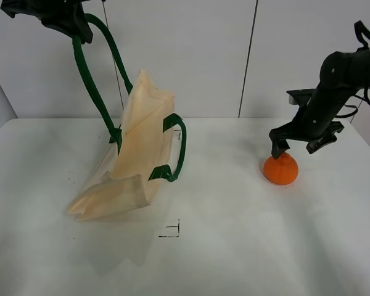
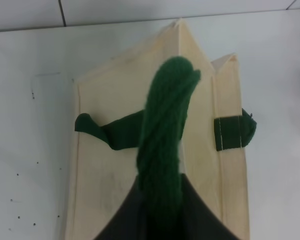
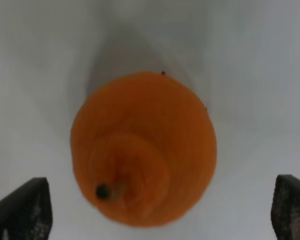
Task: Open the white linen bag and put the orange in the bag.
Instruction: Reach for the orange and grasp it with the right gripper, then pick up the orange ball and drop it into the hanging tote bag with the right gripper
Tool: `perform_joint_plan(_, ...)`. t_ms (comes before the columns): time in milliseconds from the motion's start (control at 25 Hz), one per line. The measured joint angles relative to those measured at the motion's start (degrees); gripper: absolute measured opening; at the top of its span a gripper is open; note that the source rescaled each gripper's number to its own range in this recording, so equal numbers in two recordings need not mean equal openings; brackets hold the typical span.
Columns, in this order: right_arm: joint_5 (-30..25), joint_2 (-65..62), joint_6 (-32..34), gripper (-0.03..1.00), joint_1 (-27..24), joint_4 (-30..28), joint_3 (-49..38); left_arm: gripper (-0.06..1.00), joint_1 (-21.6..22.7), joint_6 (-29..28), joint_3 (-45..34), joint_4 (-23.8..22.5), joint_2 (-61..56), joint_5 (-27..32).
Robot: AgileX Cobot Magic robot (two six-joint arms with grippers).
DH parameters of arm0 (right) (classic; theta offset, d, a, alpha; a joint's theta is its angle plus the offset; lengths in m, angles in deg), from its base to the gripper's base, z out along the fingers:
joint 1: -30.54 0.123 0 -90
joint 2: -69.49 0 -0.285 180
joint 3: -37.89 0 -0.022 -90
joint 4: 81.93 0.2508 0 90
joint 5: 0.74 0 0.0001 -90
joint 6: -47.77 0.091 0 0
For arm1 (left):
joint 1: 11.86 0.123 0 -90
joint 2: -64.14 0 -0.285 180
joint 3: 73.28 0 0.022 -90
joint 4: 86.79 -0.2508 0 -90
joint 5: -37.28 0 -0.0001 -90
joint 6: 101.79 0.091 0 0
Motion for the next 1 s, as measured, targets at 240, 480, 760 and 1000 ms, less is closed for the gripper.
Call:
perform_joint_plan(240,5.61,6.26,-0.45,1.0,0.0,1.68,0.02,0.0,0.0,0.01,0.0,0.0,0.0,0.0)
perform_joint_plan(480,6.27,7.23,-0.6,0.57,0.12,2.28,0.07,0.0,0.0,0.01,0.0,0.0,0.0,0.0)
perform_joint_plan(760,5.07,3.73,-2.96,0.0,0.12,7.33,0.32,0.0,0.0,0.01,0.0,0.0,0.0,0.0)
perform_joint_plan(1000,5.33,-7.25,-14.43,0.0,0.12,25.06,0.32,0.0,0.0,0.01,0.0,0.0,0.0,0.0)
